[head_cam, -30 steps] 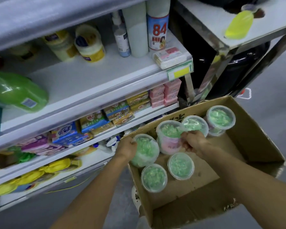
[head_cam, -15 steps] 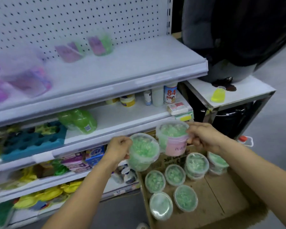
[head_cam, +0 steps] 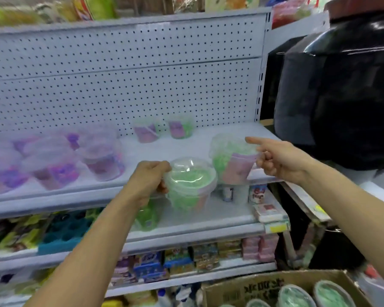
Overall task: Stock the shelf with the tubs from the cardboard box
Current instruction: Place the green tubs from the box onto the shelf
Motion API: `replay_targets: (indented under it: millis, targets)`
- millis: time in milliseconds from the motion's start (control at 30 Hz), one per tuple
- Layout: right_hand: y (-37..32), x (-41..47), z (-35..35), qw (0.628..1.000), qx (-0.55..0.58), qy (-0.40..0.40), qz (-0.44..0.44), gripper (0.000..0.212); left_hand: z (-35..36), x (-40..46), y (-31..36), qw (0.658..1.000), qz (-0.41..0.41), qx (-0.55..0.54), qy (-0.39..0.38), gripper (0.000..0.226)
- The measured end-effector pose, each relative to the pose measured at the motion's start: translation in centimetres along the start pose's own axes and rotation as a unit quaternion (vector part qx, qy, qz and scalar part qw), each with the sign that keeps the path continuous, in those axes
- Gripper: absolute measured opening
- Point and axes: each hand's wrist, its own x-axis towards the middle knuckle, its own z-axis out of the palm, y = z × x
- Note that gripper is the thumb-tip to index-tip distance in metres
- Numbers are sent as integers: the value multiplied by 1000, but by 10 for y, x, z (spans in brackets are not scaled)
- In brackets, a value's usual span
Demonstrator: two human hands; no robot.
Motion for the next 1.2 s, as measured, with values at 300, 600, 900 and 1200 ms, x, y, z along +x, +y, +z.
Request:
replay_targets:
  millis: [300,600,900,1200]
  targets:
    - [-24,100,43,992,-7,123,-15,37,-33,75,31,999,7,-26,44,14]
    - [-19,186,63,982,27,188,13,31,-36,141,23,997,-14,-51,61,11]
    - [-15,249,61,986,24,162,14,45,-26,185,8,996,-33,-74,47,10]
    - [-24,173,73,982,-173,12,-70,36,5,193,11,998,-39,-39,-20,15]
